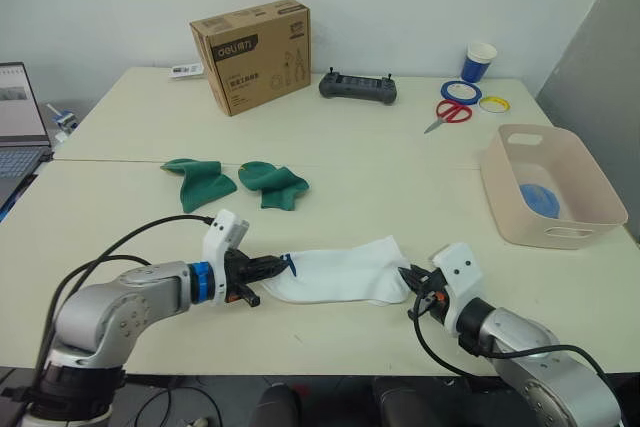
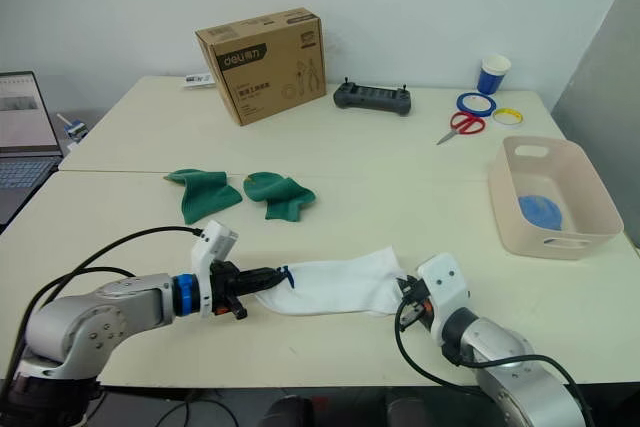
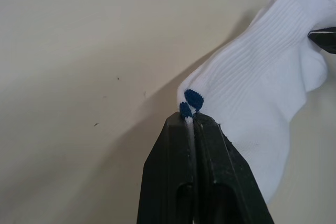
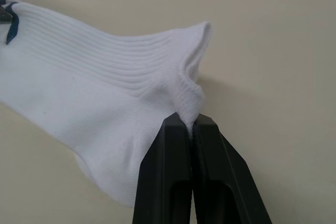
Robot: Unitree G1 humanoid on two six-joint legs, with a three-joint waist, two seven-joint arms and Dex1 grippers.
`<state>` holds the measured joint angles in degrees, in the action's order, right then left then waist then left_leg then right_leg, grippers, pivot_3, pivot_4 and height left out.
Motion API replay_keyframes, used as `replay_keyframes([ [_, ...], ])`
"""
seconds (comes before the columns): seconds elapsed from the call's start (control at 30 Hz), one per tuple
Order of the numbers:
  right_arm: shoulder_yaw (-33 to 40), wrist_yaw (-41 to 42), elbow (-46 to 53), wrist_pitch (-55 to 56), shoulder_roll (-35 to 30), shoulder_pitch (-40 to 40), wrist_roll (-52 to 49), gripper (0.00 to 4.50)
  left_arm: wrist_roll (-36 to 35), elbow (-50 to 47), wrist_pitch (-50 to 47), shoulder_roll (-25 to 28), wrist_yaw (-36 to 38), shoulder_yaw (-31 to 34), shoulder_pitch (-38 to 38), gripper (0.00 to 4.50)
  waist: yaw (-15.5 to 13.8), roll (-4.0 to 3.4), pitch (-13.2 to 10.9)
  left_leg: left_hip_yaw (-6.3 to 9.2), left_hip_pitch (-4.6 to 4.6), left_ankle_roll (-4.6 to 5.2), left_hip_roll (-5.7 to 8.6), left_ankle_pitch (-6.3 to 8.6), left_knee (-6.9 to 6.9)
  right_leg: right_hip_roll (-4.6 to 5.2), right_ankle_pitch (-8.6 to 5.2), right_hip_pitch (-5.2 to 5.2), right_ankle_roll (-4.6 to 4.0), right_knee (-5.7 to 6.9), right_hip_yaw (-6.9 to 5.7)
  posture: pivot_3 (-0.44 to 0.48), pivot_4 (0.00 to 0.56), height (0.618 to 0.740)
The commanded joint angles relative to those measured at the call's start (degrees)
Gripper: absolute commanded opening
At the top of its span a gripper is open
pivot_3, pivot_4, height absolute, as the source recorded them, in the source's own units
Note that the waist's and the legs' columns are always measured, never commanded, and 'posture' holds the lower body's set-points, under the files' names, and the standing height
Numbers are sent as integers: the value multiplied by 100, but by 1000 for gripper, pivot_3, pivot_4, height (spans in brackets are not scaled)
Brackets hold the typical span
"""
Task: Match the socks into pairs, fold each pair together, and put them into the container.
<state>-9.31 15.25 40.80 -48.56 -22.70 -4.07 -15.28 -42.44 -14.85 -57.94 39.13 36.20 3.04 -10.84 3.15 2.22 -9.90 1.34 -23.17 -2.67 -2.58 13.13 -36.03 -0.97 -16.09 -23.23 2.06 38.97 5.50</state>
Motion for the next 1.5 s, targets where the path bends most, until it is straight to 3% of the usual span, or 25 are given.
replay_keyframes([
  [0.03,-168,-282,-199,-114,112,262,282,0,366,151,315,-224,-178,-146,-258,43,-5,0,0,2,0,0,1,0,0,0,0,1,0,0,0,0,150,723],
  [0.13,-184,-356,-293,-273,150,275,358,0,514,197,368,-323,-184,-189,-279,43,-8,0,0,0,-3,0,2,0,-1,0,1,1,0,1,2,0,150,723],
  [0.17,-176,-384,-318,-316,159,242,384,509,528,209,389,-361,-160,-185,-255,0,-8,0,0,0,-4,0,2,0,-1,1,1,1,0,0,2,0,150,723],
  [0.23,-157,-395,-310,-362,170,202,393,1077,592,203,466,-373,-119,-177,-207,0,-10,1,1,-1,-6,0,3,0,-1,2,0,0,1,-1,3,0,150,723],
  [0.33,-29,-336,-83,-433,113,149,302,2102,652,94,559,-296,-77,-60,-108,668,-8,1,1,1,-5,0,2,0,-1,1,1,0,1,0,1,0,150,723],
  [0.53,218,76,269,218,-250,-142,271,4182,502,-42,929,-242,173,405,2,2509,-8,0,0,0,-6,0,2,0,-2,1,0,0,1,1,1,0,150,723],
  [0.57,225,229,360,470,-377,-226,288,4443,443,-49,894,-178,229,504,-51,2527,-7,0,0,1,-6,0,2,0,-2,1,1,1,1,0,1,0,150,723],
  [0.77,420,330,499,1027,-261,-241,184,4443,324,-79,1224,157,915,655,-352,2527,-5,0,0,4,-3,0,1,-1,-2,-1,1,2,2,2,-2,0,150,723],
  [0.8,381,354,453,1059,-224,-159,190,4274,347,-166,1311,216,1096,536,-399,2341,-4,1,-1,2,-3,0,1,-1,-3,0,1,3,2,2,-1,0,150,723],
  [0.87,254,402,328,975,-145,26,158,3814,546,-410,1540,387,1545,61,-413,1922,0,1,0,-3,-3,-1,4,-1,-5,2,2,3,3,1,3,0,150,723],
  [1.07,-338,361,-315,648,-115,461,468,1689,1163,-474,1910,353,1842,-1018,-433,38,-3,0,0,-1,-7,-1,3,-1,-3,1,1,1,2,0,2,0,150,723],
  [1.13,-591,442,-416,524,-143,595,512,962,1786,-111,2441,334,1938,-1530,-518,0,-5,-2,-1,1,-6,0,2,-1,-3,-1,1,0,1,1,0,0,150,723],
  [1.23,-831,540,-416,283,-145,698,497,20,2165,363,2682,265,1931,-1738,-608,0,-5,-2,-1,1,-5,0,2,-2,-3,-3,1,0,1,4,1,0,150,723],
  [1.5,-1163,565,-577,-15,-310,739,689,20,2822,1401,3018,467,1998,-1779,-622,0,-1,-2,1,1,0,1,1,-2,-4,-3,2,5,2,4,1,0,150,723],
])
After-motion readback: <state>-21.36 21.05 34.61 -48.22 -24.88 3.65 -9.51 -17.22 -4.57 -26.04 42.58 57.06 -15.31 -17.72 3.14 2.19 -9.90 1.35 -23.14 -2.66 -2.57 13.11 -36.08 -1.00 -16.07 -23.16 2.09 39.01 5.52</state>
